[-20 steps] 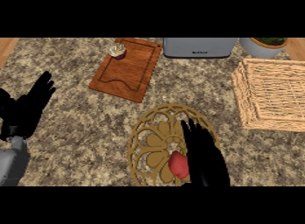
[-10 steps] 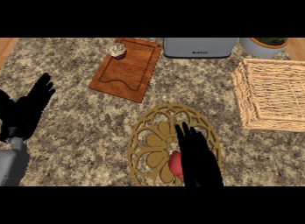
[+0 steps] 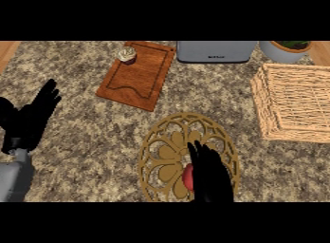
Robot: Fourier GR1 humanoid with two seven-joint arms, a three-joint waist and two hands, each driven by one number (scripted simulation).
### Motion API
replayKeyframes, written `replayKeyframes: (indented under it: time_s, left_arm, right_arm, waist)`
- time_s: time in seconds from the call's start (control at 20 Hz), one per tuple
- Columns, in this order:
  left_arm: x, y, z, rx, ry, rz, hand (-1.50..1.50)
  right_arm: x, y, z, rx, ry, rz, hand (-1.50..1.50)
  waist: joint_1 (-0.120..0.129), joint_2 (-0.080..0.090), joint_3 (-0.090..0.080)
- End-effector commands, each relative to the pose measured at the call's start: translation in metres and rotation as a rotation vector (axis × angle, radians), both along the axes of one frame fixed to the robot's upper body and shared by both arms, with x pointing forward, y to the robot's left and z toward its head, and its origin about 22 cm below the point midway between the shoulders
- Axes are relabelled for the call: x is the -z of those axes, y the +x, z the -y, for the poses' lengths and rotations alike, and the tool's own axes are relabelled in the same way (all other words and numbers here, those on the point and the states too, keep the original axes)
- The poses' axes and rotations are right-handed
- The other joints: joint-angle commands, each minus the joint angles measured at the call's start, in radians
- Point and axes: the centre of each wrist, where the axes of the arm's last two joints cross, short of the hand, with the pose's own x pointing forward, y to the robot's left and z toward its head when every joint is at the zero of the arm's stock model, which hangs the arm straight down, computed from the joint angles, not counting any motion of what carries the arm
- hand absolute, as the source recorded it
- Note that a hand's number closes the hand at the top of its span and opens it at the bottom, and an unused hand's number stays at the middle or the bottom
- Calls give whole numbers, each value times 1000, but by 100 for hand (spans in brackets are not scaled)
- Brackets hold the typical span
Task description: Pick the bell pepper from the placemat and place it in the basket
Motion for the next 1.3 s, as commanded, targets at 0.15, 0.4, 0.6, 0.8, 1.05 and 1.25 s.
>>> replayKeyframes:
  time_s: [0.15, 0.4, 0.6, 0.8, 1.05, 1.25]
  left_arm:
    - [7, -14, 5, 4, 0, -6, 0]
    - [4, -11, -10, 4, -6, -11, 0]
    - [-5, -2, -2, -1, 1, -14, 0]
    - [4, -8, 1, -26, -12, -12, 0]
    - [3, -6, -22, -9, 2, 1, 0]
    - [1, -5, -14, -19, -6, 5, 0]
  right_arm:
    - [12, -10, 8, -74, -114, -55, 150]
    - [23, 8, -5, -73, -123, -61, 150]
    - [23, -68, 16, -355, 98, -92, 150]
    - [28, -131, 52, -500, 171, -100, 150]
    - [32, -144, 74, -504, 217, -52, 150]
    - [6, -168, 69, -455, 491, 12, 150]
  waist:
    - [1, -1, 0]
    - [2, 0, 0]
    - [-15, -4, 1]
    - [-24, -7, 1]
    - [-6, 0, 0]
    - [-15, -1, 1]
